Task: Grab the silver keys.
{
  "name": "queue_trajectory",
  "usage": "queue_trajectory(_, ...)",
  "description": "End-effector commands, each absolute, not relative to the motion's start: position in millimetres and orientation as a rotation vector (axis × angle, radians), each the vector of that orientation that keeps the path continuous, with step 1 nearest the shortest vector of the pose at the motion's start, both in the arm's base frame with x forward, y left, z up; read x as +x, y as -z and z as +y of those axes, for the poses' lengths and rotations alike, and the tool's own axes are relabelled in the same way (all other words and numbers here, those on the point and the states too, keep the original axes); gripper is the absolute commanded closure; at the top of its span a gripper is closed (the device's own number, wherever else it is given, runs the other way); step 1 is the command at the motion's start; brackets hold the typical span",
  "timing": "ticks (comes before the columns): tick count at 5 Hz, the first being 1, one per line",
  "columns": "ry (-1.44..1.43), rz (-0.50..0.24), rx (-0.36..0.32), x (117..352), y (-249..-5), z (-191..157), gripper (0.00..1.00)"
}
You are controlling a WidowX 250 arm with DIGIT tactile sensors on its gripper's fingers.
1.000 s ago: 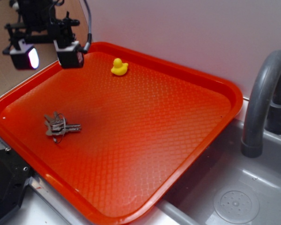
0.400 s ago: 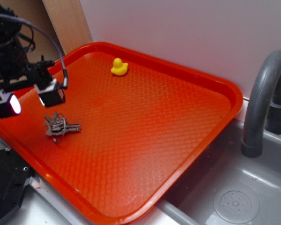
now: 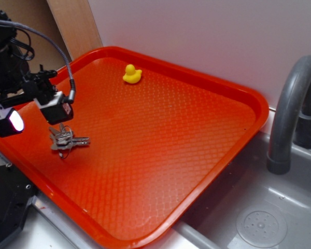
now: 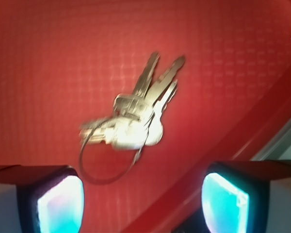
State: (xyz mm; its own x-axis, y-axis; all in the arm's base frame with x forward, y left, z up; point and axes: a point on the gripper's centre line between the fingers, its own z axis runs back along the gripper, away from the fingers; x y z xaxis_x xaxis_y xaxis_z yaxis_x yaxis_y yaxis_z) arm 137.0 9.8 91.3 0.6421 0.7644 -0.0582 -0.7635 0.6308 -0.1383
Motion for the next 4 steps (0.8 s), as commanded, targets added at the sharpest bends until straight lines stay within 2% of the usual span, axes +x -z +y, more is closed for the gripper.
queue_trajectory(1,-0.864,-0.066,-0.124,156.0,-83.2,-14.9,0.00)
queue_trajectory(3,-0.878,-0.095,-0.053,178.5,-59.4,-24.0,0.00)
queue_trajectory(4,-0.888,-0.106,-0.047,186.0,-51.3,-19.3,0.00)
